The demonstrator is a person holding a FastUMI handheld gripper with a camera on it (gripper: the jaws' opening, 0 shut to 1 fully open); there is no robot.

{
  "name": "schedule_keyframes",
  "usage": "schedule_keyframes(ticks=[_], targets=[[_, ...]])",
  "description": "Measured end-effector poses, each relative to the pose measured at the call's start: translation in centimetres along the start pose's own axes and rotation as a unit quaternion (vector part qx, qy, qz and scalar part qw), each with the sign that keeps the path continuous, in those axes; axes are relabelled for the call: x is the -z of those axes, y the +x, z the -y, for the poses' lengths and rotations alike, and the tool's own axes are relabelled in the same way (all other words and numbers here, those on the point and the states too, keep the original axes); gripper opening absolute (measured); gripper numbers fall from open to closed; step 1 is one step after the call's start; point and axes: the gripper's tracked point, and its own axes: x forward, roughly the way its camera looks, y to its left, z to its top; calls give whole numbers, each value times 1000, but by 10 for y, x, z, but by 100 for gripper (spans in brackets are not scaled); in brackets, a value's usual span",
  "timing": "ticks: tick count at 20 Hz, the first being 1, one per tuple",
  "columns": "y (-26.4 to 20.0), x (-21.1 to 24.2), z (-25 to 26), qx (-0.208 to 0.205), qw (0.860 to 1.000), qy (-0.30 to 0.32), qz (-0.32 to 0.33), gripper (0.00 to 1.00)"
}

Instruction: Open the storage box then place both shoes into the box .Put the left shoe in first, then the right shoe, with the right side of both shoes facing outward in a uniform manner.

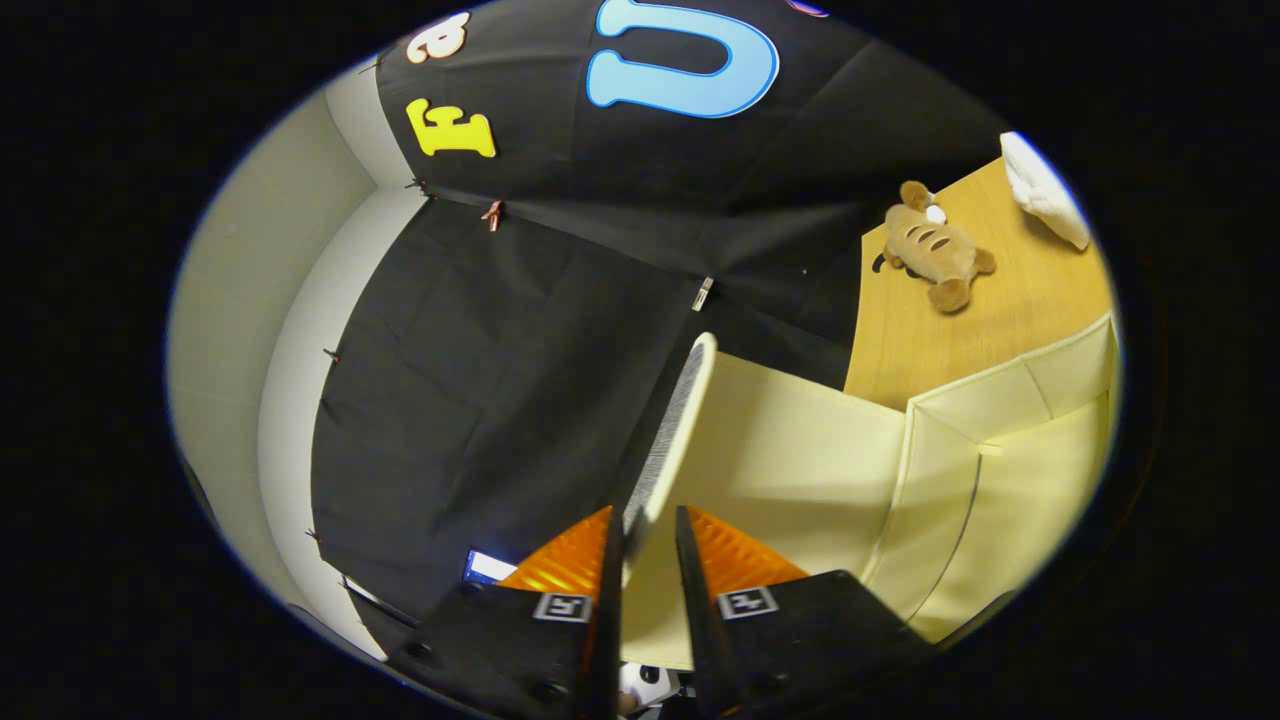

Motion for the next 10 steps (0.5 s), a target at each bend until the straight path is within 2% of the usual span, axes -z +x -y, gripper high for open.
schedule_keyframes(ticks=[1, 3, 4, 7, 10], targets=[[4, 0, 1, 2, 1000, -2, 1, 43], [4, -2, 4, 13, 1000, -10, 4, 53], [3, -3, 6, 17, 1000, -16, 6, 66], [0, -4, 4, 18, 999, -34, 10, 76], [-10, -3, -3, 12, 997, -75, 8, 97]])
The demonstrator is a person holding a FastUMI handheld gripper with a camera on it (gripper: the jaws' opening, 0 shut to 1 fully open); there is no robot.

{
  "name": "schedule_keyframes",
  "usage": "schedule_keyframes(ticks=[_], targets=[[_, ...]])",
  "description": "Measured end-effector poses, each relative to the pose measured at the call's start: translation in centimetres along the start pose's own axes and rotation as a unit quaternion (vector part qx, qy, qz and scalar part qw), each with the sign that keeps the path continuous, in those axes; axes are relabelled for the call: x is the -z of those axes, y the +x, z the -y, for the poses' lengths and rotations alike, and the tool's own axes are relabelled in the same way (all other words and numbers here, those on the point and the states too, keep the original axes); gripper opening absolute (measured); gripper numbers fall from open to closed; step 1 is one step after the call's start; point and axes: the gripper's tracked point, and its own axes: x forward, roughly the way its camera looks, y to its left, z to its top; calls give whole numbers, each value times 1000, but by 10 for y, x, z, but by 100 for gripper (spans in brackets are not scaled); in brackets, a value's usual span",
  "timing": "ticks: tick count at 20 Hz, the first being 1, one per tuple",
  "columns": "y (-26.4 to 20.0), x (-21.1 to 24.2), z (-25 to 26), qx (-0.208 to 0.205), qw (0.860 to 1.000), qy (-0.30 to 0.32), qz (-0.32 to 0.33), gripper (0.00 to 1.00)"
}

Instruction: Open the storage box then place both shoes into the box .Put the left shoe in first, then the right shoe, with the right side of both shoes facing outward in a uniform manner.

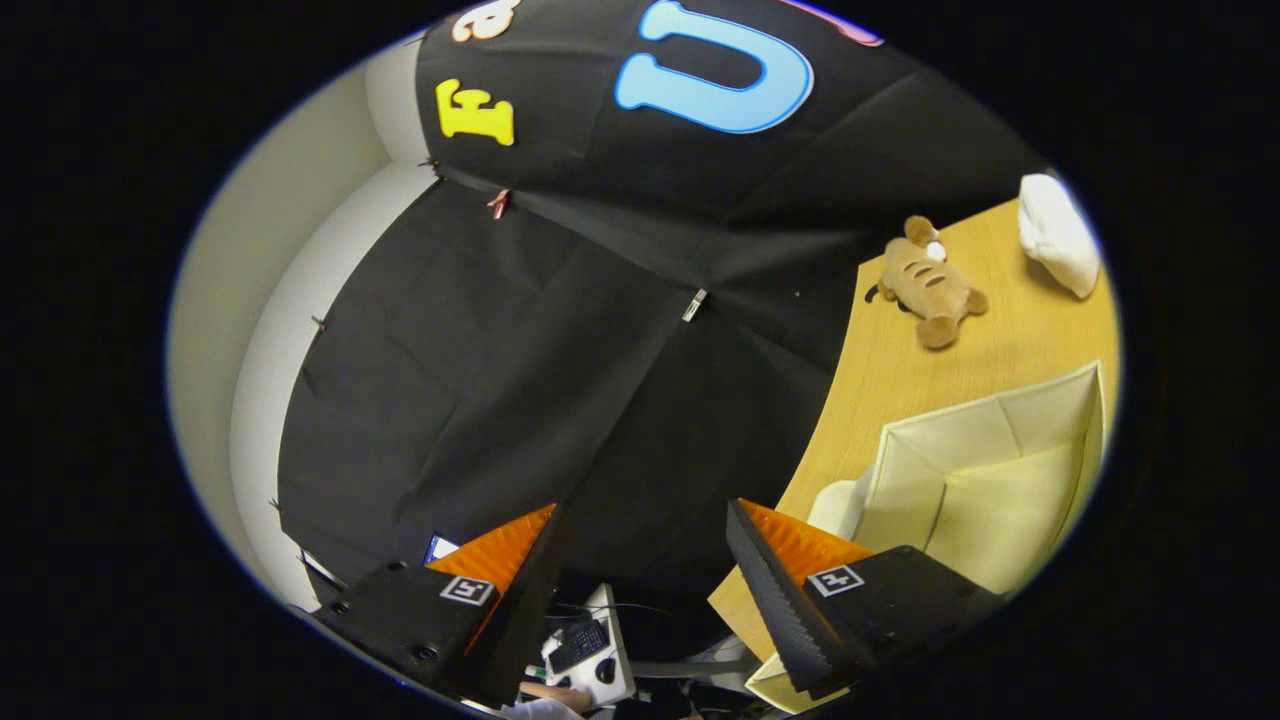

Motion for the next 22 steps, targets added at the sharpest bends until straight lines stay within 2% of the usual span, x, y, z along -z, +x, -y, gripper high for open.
schedule_keyframes(ticks=[3, 6, 8, 12, 17, 20, 22], targets=[[-19, -4, -8, 8, 999, -54, 1, 97], [-47, -29, -10, 51, 987, -151, 31, 97], [-73, -52, -6, 101, 967, -226, 58, 97], [-149, -89, 6, 203, 915, -338, 87, 97], [-247, -96, 46, 305, 874, -365, 101, 98], [-301, -76, 88, 366, 851, -367, 81, 98], [-328, -56, 116, 391, 846, -357, 61, 98]])
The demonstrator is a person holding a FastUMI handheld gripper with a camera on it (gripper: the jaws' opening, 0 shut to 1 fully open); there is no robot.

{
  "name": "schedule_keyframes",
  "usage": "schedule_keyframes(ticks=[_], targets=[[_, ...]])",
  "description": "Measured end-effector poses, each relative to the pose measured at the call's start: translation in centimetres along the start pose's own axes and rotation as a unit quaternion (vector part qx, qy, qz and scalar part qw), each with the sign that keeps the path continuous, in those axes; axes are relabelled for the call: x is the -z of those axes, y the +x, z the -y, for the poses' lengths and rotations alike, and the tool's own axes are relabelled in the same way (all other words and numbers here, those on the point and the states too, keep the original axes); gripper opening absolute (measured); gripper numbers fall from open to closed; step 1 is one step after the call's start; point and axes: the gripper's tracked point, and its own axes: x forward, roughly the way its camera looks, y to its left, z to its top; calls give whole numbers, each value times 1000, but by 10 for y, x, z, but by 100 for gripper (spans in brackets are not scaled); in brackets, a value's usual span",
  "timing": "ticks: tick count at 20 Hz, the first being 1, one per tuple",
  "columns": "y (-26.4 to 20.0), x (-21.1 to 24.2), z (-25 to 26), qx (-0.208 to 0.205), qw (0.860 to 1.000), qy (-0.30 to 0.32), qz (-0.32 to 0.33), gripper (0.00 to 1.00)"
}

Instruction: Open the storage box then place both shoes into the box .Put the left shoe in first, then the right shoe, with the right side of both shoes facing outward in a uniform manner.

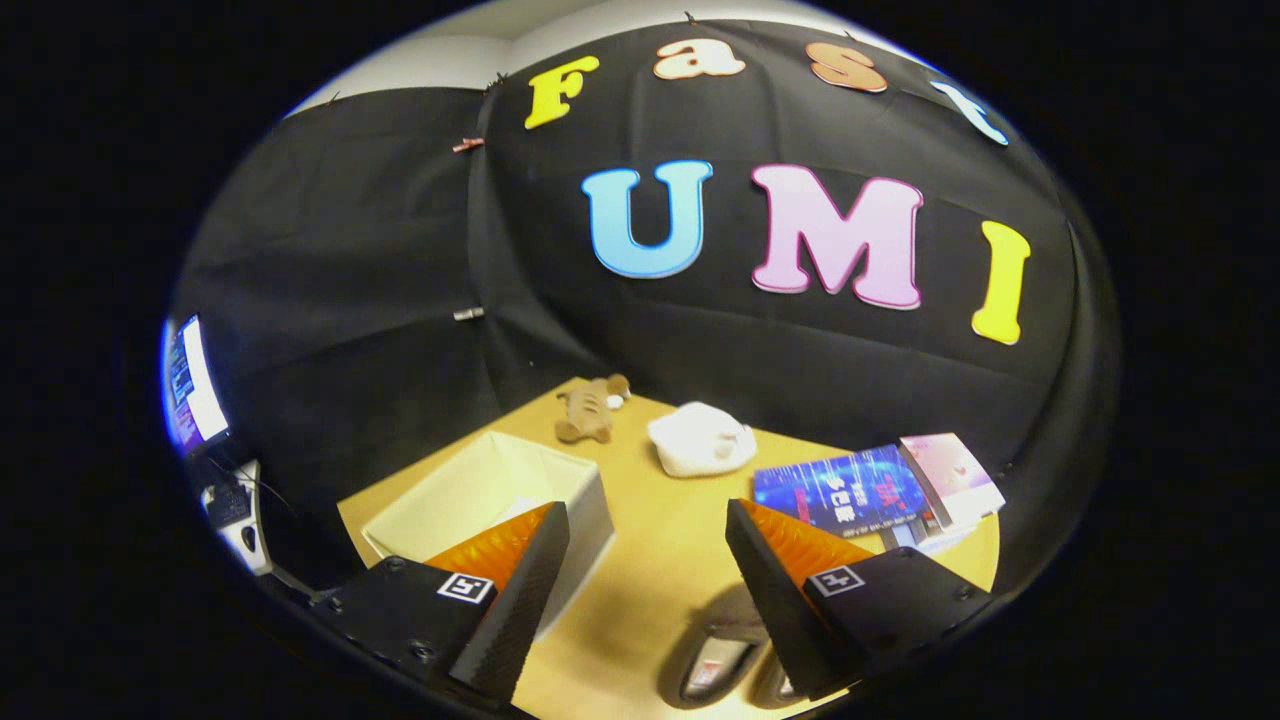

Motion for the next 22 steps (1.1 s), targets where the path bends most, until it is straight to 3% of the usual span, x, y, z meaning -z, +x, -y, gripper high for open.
schedule_keyframes(ticks=[7, 12, 16, 19, 21, 22], targets=[[-7, 127, 53, 54, 992, 54, -102, 95], [15, 178, 77, 71, 985, 60, -143, 78], [34, 207, 91, 90, 981, 39, -169, 75], [49, 224, 102, 106, 977, 33, -185, 67], [59, 231, 111, 122, 973, 36, -191, 60], [64, 232, 113, 129, 972, 42, -192, 51]])
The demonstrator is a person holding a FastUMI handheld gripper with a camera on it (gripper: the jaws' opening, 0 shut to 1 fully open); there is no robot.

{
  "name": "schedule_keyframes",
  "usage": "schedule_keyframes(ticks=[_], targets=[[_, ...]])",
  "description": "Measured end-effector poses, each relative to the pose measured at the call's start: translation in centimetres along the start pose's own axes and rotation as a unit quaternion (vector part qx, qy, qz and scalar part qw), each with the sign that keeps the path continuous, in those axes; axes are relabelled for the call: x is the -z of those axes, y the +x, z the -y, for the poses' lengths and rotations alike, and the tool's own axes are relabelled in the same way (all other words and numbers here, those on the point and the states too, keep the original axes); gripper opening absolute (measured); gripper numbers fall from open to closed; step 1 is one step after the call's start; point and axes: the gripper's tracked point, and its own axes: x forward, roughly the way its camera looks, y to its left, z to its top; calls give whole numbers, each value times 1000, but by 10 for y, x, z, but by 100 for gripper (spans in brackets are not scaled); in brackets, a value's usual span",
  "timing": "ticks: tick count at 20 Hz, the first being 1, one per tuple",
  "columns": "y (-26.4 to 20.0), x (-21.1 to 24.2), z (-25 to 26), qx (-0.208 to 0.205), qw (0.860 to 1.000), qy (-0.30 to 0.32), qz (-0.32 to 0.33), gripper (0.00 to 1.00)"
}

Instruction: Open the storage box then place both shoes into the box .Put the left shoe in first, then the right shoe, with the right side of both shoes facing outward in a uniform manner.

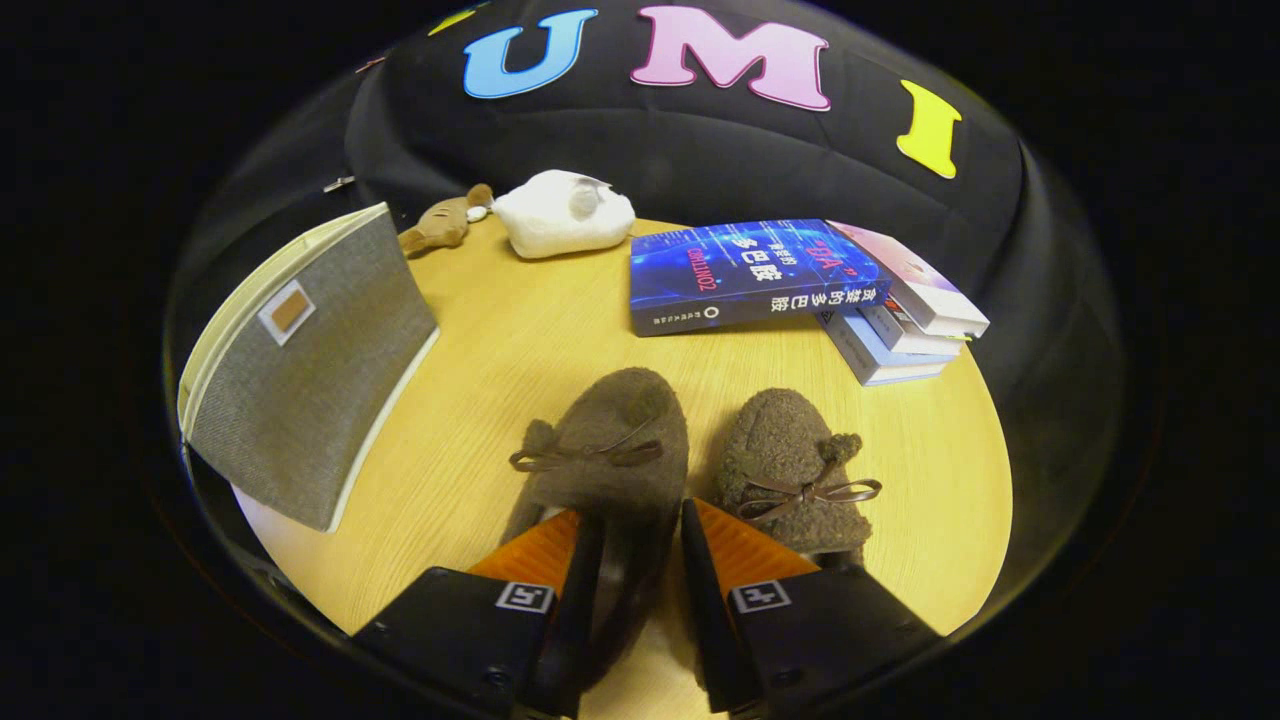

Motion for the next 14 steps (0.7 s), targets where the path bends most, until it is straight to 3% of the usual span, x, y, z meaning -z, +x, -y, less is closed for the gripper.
schedule_keyframes(ticks=[3, 4, 6, 14], targets=[[9, 0, 10, 24, 1000, 19, -7, 27], [9, -1, 11, 28, 999, 26, -6, 11], [8, -3, 10, 28, 999, 32, -4, 5], [-49, -50, 2, 13, 996, 65, 51, 5]])
